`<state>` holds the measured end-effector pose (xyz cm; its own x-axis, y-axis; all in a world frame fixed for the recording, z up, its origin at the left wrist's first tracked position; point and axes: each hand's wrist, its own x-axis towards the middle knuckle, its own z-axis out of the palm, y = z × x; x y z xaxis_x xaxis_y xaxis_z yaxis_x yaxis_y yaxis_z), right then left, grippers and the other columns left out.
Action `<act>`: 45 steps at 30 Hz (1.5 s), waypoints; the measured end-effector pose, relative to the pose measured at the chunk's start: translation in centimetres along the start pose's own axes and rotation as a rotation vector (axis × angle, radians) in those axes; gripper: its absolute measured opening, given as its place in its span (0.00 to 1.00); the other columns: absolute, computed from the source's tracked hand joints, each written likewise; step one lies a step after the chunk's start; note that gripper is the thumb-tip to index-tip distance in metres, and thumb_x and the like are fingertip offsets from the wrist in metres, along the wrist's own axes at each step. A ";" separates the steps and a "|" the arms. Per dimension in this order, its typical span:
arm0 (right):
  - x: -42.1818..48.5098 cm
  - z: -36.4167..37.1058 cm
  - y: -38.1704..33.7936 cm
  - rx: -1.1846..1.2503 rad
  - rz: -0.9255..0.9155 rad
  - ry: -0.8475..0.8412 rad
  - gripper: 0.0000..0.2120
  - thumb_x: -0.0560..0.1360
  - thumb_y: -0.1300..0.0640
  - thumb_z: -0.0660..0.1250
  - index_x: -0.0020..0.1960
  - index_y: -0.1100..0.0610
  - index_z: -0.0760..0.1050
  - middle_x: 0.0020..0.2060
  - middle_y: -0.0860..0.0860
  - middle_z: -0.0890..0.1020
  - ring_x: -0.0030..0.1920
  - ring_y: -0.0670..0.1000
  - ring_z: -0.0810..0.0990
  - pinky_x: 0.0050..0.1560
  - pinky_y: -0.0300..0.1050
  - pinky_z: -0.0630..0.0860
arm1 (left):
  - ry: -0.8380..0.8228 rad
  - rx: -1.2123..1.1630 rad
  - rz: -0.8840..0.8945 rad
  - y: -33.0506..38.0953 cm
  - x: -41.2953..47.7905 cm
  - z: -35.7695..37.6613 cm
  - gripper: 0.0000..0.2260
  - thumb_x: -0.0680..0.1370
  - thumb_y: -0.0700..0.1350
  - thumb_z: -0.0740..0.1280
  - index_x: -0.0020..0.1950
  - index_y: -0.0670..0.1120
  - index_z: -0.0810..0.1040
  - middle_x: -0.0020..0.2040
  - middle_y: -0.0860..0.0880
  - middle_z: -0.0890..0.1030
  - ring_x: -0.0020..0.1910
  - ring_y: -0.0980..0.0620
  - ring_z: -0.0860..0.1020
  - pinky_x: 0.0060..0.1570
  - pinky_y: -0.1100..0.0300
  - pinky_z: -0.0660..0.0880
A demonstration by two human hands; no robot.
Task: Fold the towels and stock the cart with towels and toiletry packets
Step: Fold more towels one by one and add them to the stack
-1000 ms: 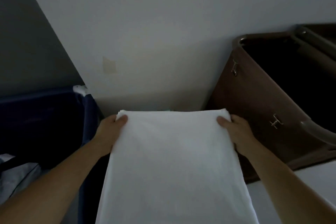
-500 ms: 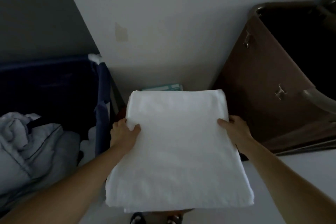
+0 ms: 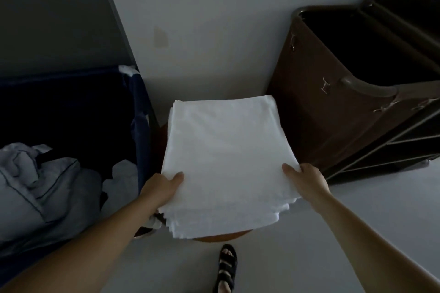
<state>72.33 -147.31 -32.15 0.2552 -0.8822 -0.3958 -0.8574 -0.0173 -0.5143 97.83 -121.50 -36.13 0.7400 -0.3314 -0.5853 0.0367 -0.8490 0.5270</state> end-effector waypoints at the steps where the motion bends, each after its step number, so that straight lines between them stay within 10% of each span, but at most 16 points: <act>1: -0.5 0.1 0.1 -0.034 0.002 0.008 0.23 0.76 0.37 0.63 0.53 0.57 0.76 0.40 0.51 0.80 0.42 0.55 0.80 0.44 0.50 0.78 | -0.019 0.012 -0.002 -0.2 -0.4 -0.2 0.28 0.77 0.65 0.64 0.58 0.41 0.78 0.40 0.52 0.76 0.37 0.53 0.76 0.29 0.61 0.70; 10: -0.6 0.1 0.2 0.134 0.181 -0.076 0.27 0.72 0.36 0.69 0.50 0.62 0.76 0.42 0.55 0.82 0.39 0.56 0.82 0.40 0.51 0.83 | -0.089 -0.002 -0.022 0.3 -1.6 -1.6 0.27 0.74 0.63 0.70 0.59 0.42 0.77 0.48 0.47 0.81 0.42 0.49 0.78 0.36 0.59 0.74; 16: 0.2 -1.5 -0.8 0.123 0.183 -0.132 0.24 0.69 0.42 0.76 0.49 0.62 0.77 0.38 0.55 0.80 0.34 0.54 0.77 0.31 0.45 0.70 | -0.243 -0.362 -0.154 0.2 -0.9 -2.4 0.20 0.68 0.56 0.78 0.51 0.45 0.78 0.52 0.44 0.83 0.54 0.41 0.80 0.61 0.44 0.76; 26: 0.9 -2.2 -2.9 0.343 0.233 -0.383 0.16 0.73 0.53 0.76 0.52 0.64 0.80 0.49 0.61 0.85 0.50 0.62 0.83 0.58 0.59 0.79 | -0.377 -0.608 -0.162 1.3 -0.6 -2.2 0.21 0.65 0.47 0.79 0.54 0.41 0.82 0.43 0.42 0.86 0.43 0.41 0.84 0.36 0.54 0.81; 33: 2.6 -6.2 -11.0 0.592 -0.107 -0.154 0.09 0.74 0.63 0.72 0.54 0.56 0.80 0.50 0.58 0.83 0.41 0.55 0.81 0.45 0.52 0.80 | -0.202 -0.729 0.114 11.6 -2.3 -9.5 0.06 0.75 0.41 0.72 0.50 0.41 0.80 0.35 0.45 0.85 0.30 0.47 0.83 0.25 0.57 0.79; 38: 4.6 -12.7 -17.7 0.710 -0.306 0.021 0.25 0.72 0.52 0.74 0.68 0.51 0.75 0.59 0.53 0.80 0.56 0.57 0.80 0.59 0.58 0.79 | -0.185 -1.003 0.408 18.0 -3.3 -15.6 0.08 0.78 0.43 0.69 0.56 0.44 0.79 0.43 0.46 0.87 0.38 0.48 0.85 0.32 0.55 0.82; 45: 5.3 -8.6 -11.7 0.710 -0.315 0.009 0.17 0.73 0.58 0.74 0.60 0.57 0.77 0.56 0.57 0.83 0.46 0.53 0.85 0.46 0.51 0.82 | -0.268 -0.888 0.438 11.0 -1.4 -10.9 0.20 0.70 0.42 0.72 0.62 0.52 0.80 0.58 0.45 0.84 0.54 0.43 0.83 0.49 0.45 0.82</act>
<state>79.84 -155.79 -21.71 0.4328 -0.8897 -0.1455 -0.2526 0.0353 -0.9669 104.59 -125.87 -22.80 0.6380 -0.7123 -0.2926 0.3639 -0.0559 0.9298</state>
